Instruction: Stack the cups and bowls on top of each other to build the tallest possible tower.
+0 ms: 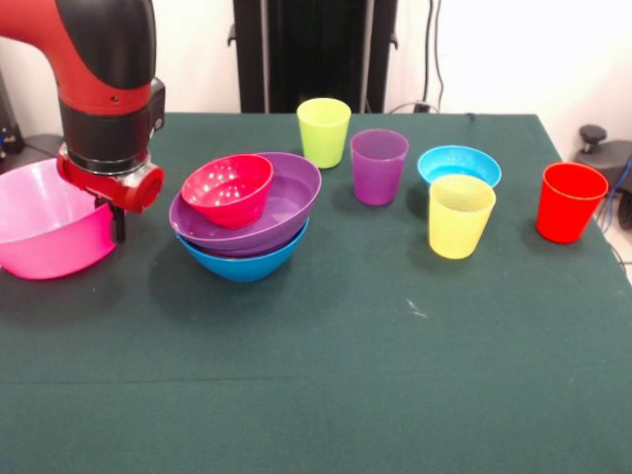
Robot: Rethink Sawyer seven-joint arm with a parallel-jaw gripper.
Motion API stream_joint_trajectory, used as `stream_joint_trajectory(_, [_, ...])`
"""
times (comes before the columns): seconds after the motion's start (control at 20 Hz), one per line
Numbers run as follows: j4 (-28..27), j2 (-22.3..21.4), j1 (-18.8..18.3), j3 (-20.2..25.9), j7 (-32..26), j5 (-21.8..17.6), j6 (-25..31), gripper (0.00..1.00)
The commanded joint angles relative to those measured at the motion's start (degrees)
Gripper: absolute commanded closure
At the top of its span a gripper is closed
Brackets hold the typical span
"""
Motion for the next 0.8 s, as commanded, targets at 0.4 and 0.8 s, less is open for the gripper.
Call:
stream_joint_trajectory(0.4, [10.2, -9.7, 0.8, 4.3, -0.1, 1.8, 3.3, 1.0])
stream_joint_trajectory(0.8, [15.3, -16.8, 0.5, 4.2, -1.6, 3.4, 8.3, 1.0])
